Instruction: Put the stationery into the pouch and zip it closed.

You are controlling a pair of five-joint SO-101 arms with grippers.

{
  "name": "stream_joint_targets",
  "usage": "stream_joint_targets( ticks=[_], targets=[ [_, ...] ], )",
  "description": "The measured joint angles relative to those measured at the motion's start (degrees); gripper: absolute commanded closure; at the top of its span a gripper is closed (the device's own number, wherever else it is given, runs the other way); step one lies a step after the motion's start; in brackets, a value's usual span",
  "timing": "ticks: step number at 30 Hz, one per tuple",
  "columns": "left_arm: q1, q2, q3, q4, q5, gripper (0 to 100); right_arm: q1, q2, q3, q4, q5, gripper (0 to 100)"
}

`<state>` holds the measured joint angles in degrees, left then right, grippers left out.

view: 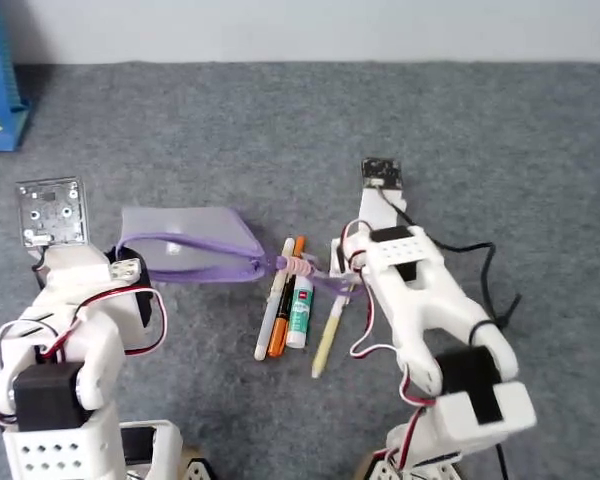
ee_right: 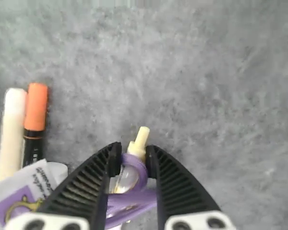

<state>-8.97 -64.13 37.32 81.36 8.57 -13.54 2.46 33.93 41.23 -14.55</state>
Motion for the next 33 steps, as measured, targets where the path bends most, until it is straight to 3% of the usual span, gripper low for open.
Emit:
stream_joint_targets(
  ticks=[3,9,11,27,30,33],
  targets=[
    [0.00,0.00,0.00,0.00,0.00,99,1.32,-3.08,0.18,0.09,1.14,96.5],
    [0.00,0.00,0.00,0.00,0.00,99,1.67,-5.10,1.14,1.67,1.32,72.3],
    [0.00,0.00,0.00,0.00,0.00,99,1.76,-5.36,1.14,2.73,1.32,70.1],
    [-0.09,0.00,0.00,0.00,0.00,99,2.02,-3.08,1.23,3.52,-2.11,70.6],
    [-0.09,0.00,0.00,0.00,0.00,99,0.88,1.58,1.23,3.52,-2.37,78.2],
    [-0.09,0.00,0.00,0.00,0.00,99,0.62,3.08,0.97,3.43,-2.29,93.3]
  ],
)
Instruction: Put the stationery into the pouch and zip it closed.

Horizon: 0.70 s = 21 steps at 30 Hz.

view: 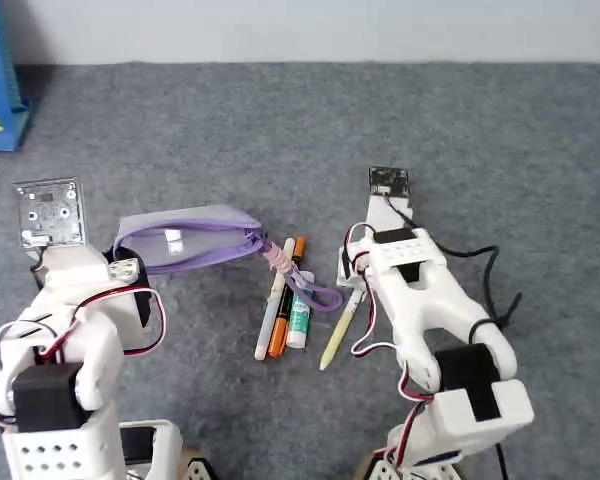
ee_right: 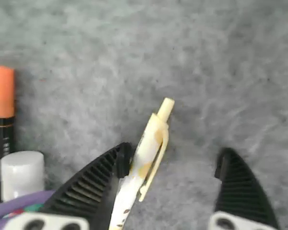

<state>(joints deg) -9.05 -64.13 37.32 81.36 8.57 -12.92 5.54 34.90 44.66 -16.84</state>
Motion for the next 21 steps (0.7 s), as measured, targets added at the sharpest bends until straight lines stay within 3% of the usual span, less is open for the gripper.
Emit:
stream_joint_targets(
  ticks=[2,4,11,21],
  targets=[
    [0.00,0.00,0.00,0.00,0.00,99,0.26,0.26,-0.62,0.26,0.00,99.6],
    [0.00,0.00,0.00,0.00,0.00,99,0.35,0.35,-1.49,1.14,0.00,96.2],
    [0.00,0.00,0.00,0.00,0.00,99,0.09,0.53,-7.38,11.25,0.00,99.1],
    [0.00,0.00,0.00,0.00,0.00,99,-0.79,-21.63,-7.65,18.29,3.60,99.1]
  ],
)
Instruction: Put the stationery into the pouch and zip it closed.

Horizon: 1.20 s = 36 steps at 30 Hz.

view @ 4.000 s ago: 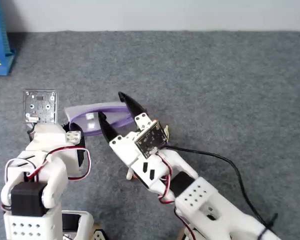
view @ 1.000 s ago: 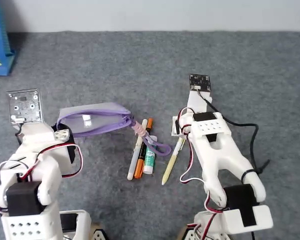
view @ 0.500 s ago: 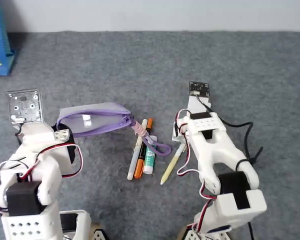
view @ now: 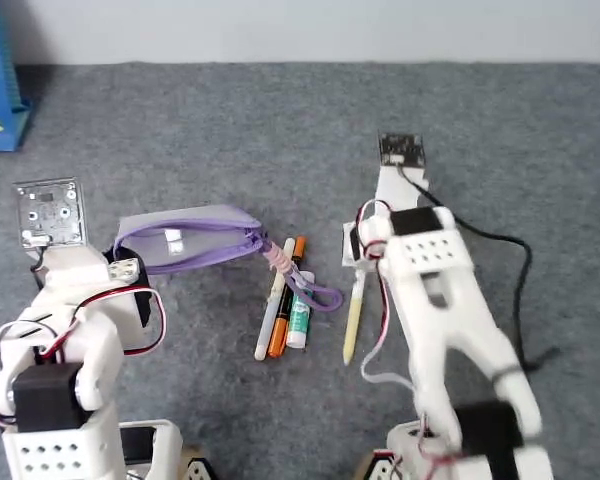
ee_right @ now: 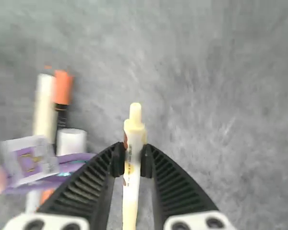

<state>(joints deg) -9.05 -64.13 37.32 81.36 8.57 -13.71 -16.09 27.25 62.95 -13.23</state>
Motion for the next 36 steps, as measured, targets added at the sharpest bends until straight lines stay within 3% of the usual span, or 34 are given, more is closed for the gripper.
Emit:
stream_joint_targets(
  ticks=[9,23,28,36],
  targets=[
    [0.09,0.00,-2.46,-0.18,0.00,99,-8.62,-21.54,0.00,-0.44,3.69,99.1],
    [2.55,7.21,-12.84,4.40,0.62,99,-19.08,-37.36,0.00,-13.89,3.87,99.1],
    [2.64,7.21,-12.92,4.40,0.97,99,-20.57,-40.26,0.00,-22.42,3.96,99.1],
    [2.64,5.19,-10.55,4.13,0.97,99,-21.80,-41.23,11.87,-46.59,3.96,99.1]
  ],
)
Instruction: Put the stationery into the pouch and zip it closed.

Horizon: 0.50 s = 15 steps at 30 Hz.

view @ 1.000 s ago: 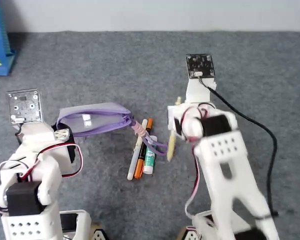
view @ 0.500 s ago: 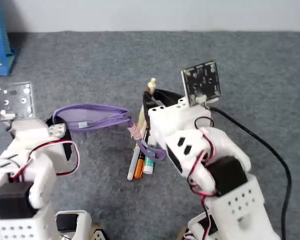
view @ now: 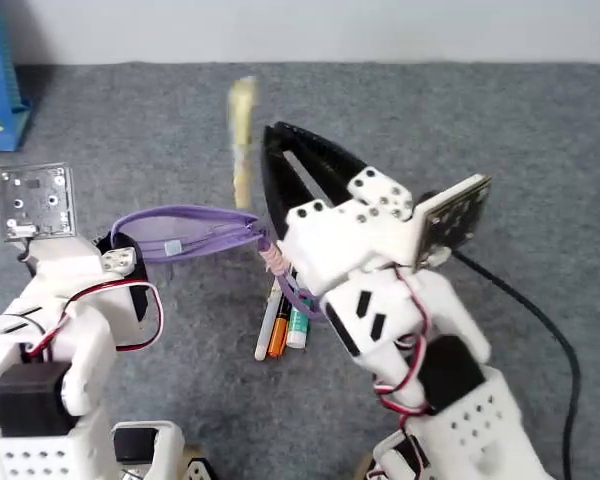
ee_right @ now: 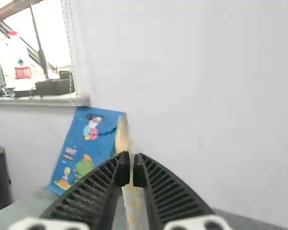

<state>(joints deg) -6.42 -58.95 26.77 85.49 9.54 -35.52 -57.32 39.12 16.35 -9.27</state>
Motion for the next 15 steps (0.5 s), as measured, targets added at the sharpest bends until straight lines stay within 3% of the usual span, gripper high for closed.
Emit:
stream_joint_targets(
  ticks=[8,15],
  targets=[
    [0.00,0.00,0.09,-0.18,0.00,99,-5.89,-1.49,2.64,-4.66,0.00,99.1],
    [-2.02,0.00,0.26,-0.18,0.00,99,-1.93,-6.24,7.03,-2.90,0.00,99.1]
  ],
)
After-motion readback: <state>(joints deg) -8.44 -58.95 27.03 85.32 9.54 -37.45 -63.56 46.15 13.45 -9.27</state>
